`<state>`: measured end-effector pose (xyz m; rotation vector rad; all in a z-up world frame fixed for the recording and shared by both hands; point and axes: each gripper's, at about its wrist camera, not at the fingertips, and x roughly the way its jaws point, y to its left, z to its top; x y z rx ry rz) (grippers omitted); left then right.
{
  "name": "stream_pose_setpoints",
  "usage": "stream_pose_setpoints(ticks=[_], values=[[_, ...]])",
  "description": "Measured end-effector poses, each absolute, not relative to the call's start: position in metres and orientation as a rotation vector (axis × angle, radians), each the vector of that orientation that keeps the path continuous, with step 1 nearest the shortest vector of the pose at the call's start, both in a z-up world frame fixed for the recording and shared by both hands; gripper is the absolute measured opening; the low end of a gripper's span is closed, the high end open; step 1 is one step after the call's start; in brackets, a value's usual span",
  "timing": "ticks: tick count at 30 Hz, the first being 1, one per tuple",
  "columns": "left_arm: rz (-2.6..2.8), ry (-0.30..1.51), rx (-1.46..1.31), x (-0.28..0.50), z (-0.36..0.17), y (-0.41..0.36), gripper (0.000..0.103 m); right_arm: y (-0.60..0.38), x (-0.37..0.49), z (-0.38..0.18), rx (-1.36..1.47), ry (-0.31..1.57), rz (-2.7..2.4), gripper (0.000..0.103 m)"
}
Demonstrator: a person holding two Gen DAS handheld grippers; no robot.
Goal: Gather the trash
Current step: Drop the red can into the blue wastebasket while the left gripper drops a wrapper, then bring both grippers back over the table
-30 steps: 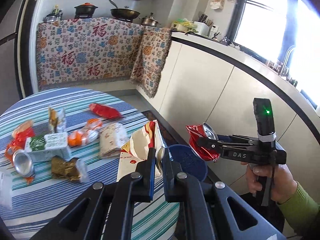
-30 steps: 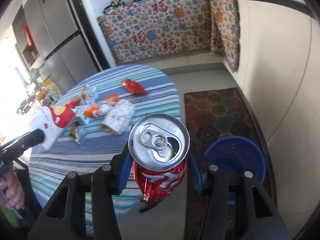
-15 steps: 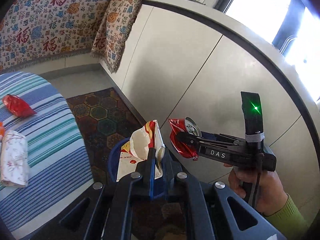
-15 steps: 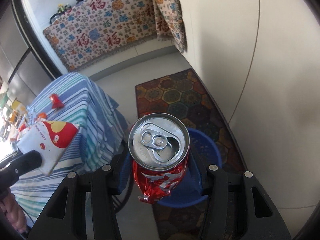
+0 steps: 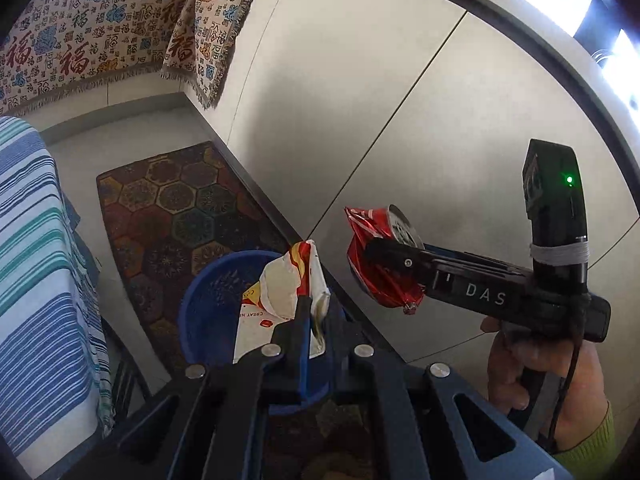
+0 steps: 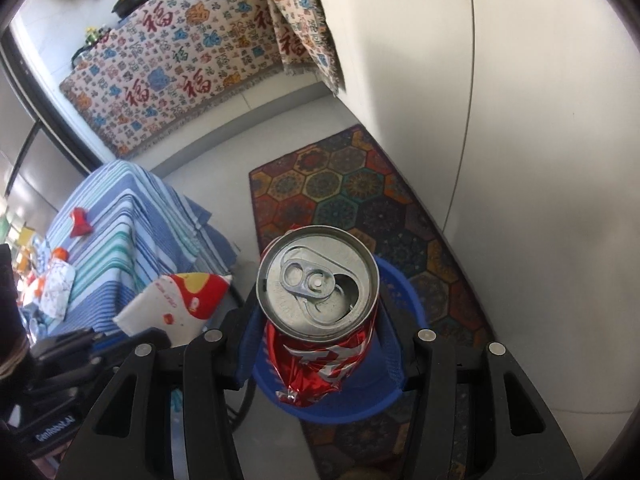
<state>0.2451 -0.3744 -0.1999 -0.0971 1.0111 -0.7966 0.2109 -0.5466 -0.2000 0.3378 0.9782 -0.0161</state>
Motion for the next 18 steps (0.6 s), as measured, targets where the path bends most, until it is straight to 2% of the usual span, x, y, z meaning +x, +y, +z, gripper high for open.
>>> stream_pose_setpoints(ticks=[7,8,9,11,18], values=[[-0.802,1.024,-0.073,0.252,-0.211,-0.39,0.008,-0.553,0.214,-0.2,0.354,0.97,-0.029,0.055],[-0.801,1.027,-0.071,0.254,-0.213,-0.392,0.011,-0.555,0.214,-0.2,0.356,0.969,-0.028,0.058],[-0.798,1.036,-0.072,0.256,-0.217,-0.395,0.017,-0.555,0.214,-0.2,0.361,0.965,-0.028,0.072],[-0.782,1.055,-0.084,0.263,-0.221,-0.397,0.029,-0.558,0.213,-0.199,0.368,0.954,-0.036,0.078],[-0.753,1.021,-0.115,0.261,-0.205,-0.386,0.034,-0.56,0.206,-0.178,0.29,0.868,-0.099,0.078]])
